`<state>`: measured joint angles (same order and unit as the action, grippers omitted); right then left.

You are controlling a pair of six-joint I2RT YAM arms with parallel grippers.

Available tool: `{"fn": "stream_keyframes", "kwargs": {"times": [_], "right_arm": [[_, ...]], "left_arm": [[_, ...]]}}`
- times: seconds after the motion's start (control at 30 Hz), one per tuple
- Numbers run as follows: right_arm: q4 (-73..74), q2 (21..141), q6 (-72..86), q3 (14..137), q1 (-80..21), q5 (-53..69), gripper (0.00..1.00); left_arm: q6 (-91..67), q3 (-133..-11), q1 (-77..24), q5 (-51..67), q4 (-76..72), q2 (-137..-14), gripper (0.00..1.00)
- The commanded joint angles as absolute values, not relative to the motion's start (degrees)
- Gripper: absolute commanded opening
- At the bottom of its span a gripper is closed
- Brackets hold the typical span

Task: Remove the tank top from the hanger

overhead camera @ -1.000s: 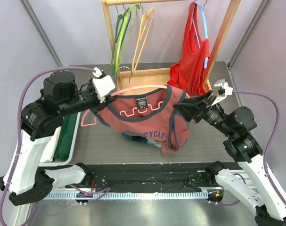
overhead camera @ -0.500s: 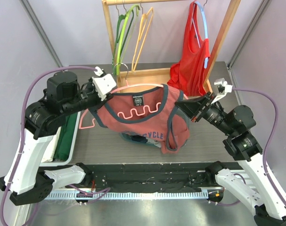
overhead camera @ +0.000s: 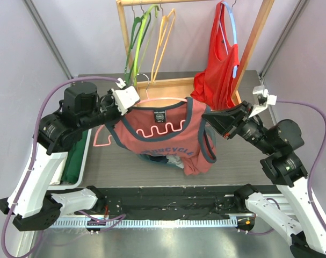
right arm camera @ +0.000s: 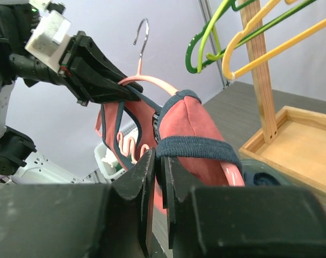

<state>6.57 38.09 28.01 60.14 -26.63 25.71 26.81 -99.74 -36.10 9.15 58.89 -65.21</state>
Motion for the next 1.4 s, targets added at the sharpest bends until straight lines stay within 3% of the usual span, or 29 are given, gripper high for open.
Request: {"fn": "stream_keyframes", "kwargs": {"times": [0.0, 0.07, 0.43, 0.77, 1.37], "right_arm": [[1.9, 41.1, 31.1, 59.0, -27.0, 27.6, 0.14], [0.4, 41.1, 31.9, 57.6, -27.0, 27.4, 0.01], [1.8, 39.3, 26.5, 59.8, -27.0, 2.7, 0.01], [6.0, 36.9, 25.0, 57.8, -27.0, -11.6, 0.01], [26.2, 32.9, 19.8, 55.0, -27.0, -23.0, 0.01]], "left_arm": [[26.9, -101.8, -36.0, 9.3, 54.6, -64.7, 0.00], [27.1, -101.8, -35.9, 9.3, 54.8, -64.6, 0.00], [29.2, -99.0, -35.2, 7.1, 54.8, -61.7, 0.00], [31.6, -95.4, -35.0, 0.4, 51.6, -59.3, 0.00], [30.9, -98.7, -34.5, -3.2, 49.7, -60.1, 0.00]]}}
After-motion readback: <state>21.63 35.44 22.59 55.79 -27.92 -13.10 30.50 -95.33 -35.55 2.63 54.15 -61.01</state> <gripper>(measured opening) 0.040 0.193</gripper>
